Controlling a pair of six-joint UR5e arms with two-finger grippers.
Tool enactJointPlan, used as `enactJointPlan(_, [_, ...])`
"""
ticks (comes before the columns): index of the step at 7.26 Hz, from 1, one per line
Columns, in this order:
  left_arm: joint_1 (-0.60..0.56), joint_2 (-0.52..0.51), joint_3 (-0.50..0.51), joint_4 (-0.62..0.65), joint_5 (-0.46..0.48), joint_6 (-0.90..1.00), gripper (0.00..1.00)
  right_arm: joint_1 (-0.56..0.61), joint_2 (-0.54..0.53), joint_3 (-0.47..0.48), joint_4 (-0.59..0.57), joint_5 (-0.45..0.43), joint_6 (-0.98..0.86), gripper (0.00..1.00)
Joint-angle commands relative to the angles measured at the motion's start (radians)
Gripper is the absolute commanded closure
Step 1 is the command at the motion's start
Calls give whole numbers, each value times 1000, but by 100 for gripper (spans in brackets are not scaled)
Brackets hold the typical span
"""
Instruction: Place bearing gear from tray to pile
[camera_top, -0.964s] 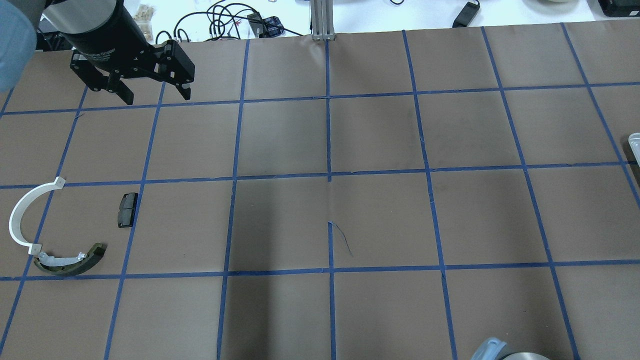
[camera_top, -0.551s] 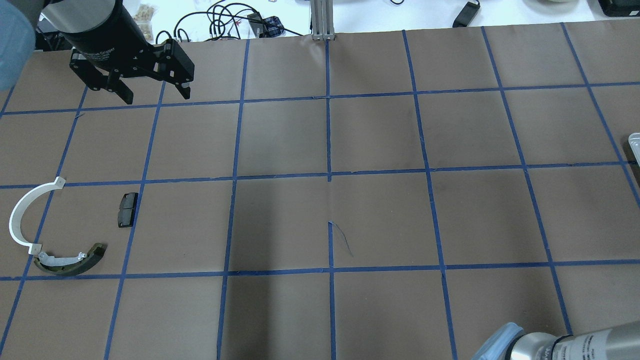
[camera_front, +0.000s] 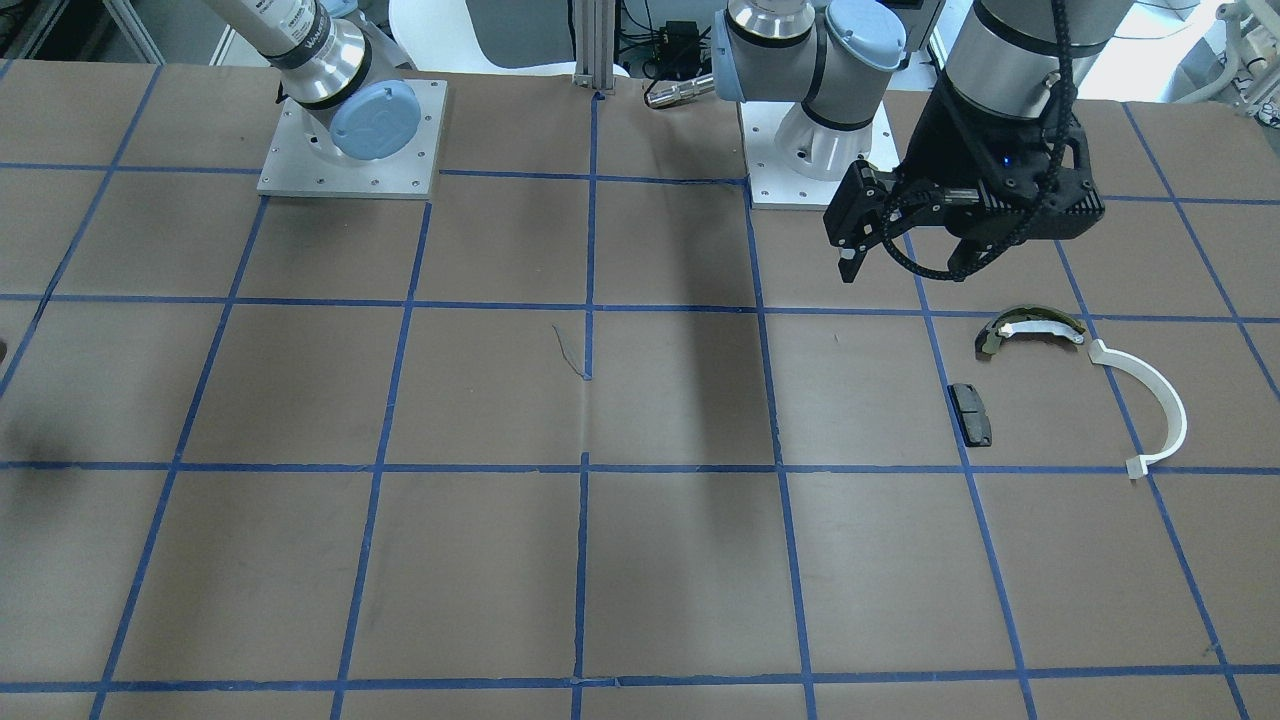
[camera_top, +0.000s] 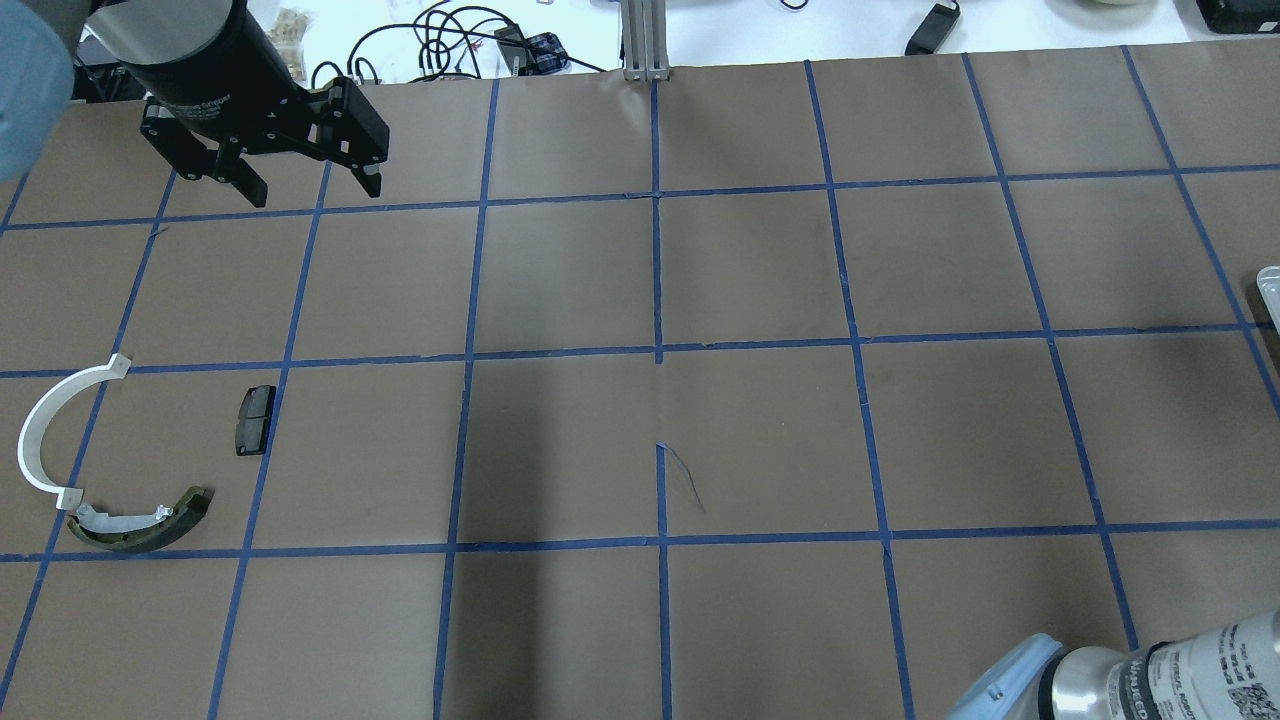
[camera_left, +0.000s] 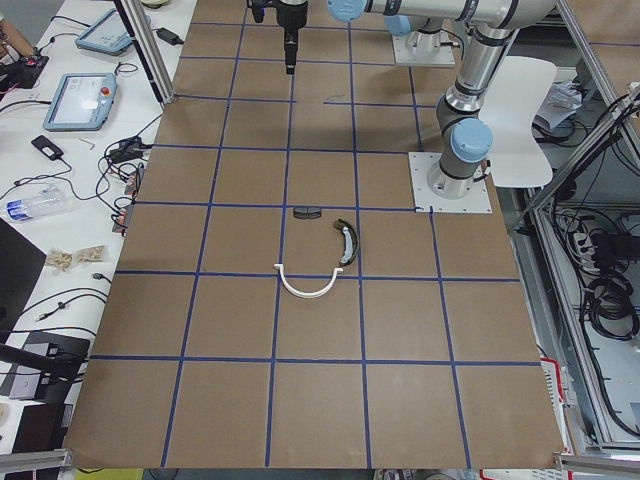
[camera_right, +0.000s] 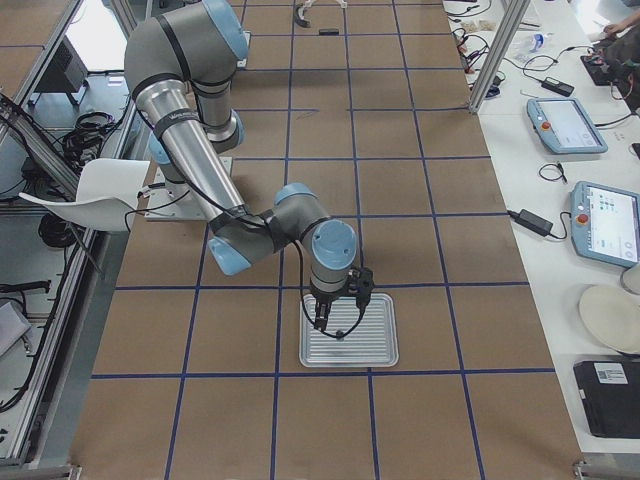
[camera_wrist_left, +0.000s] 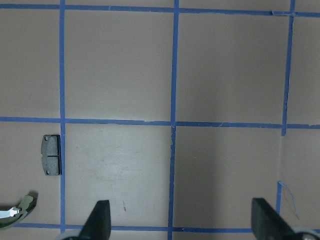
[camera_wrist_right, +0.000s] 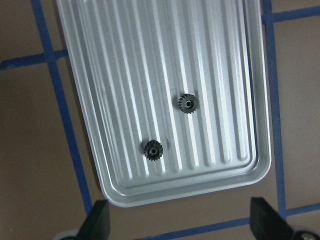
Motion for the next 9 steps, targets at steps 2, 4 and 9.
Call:
enactJointPlan(2, [1,-3,-2,12,2,1,0,0,142,-95,-37,5,9,4])
enactJointPlan(4, [1,-11,7,12,0,1,0,1,205,-152,-35,5,14,8])
enactJointPlan(9, [1,-3,-2,18,2,1,0,46,232,-143,-32,4,108,37])
